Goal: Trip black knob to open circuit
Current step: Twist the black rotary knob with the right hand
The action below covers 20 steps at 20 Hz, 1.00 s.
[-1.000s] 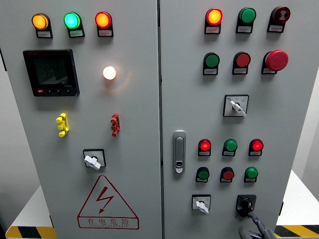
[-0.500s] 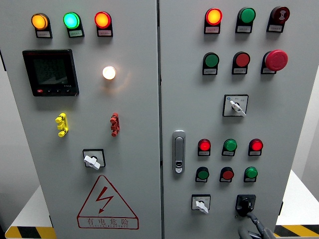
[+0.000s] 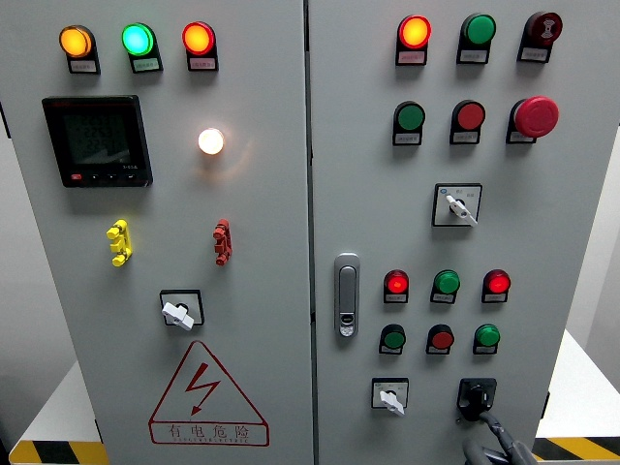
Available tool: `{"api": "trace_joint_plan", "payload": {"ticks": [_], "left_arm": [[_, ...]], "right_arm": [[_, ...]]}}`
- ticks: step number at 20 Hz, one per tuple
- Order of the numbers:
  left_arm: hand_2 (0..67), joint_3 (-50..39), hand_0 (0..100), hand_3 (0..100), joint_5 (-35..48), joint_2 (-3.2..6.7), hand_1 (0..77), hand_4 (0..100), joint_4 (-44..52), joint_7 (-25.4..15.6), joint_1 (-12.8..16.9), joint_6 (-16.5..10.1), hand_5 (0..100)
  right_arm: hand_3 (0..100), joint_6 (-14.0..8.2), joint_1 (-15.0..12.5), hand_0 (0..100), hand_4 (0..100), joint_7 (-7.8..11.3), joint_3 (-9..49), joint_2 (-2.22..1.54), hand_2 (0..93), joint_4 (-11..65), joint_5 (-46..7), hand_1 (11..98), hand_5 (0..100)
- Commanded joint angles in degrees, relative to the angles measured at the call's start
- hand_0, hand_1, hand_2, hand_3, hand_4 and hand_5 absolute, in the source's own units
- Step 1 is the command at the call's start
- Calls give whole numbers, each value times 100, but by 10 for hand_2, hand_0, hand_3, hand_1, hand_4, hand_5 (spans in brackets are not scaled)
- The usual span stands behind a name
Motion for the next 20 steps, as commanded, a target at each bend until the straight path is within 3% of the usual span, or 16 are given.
{"api": "trace_joint_plan", "payload": {"ticks": [1, 20], "left_arm": [[129, 0, 0, 214, 0, -2, 30, 67, 0, 0, 4, 0, 16], [129, 0, 0, 214, 0, 7, 30, 67, 0, 0, -5, 0, 16]], "right_arm": [[844, 0, 2, 757, 942, 0, -1, 0, 24, 8, 35, 420, 1000], [844, -35, 11, 758, 947, -70, -98, 0, 26, 17, 255, 422, 1000]]}}
